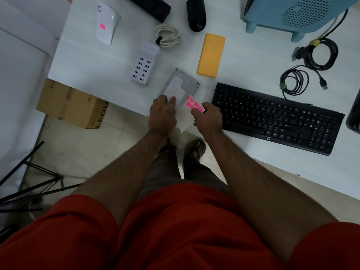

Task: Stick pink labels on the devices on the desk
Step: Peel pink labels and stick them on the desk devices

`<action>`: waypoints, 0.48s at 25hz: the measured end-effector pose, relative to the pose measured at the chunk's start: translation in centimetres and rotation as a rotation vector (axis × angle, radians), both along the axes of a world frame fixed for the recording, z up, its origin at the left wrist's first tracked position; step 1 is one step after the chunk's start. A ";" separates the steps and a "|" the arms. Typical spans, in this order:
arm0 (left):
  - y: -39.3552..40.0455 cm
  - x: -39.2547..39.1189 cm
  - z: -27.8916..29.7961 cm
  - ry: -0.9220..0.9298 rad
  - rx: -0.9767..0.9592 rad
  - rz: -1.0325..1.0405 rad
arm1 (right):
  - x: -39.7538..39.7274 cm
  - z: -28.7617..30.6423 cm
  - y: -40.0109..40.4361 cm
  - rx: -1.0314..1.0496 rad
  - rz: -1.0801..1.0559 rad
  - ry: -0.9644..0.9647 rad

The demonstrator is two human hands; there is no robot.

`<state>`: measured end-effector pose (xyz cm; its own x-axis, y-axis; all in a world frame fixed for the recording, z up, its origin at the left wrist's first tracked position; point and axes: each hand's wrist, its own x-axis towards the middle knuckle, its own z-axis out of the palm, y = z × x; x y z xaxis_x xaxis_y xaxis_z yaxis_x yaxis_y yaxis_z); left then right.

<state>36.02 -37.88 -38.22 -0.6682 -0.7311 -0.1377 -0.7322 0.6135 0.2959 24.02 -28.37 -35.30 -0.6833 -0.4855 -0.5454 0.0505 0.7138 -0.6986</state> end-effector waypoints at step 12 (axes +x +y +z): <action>-0.2 0.4 1.9 -0.027 -0.008 -0.105 | -0.5 1.1 -0.3 -0.036 -0.005 -0.080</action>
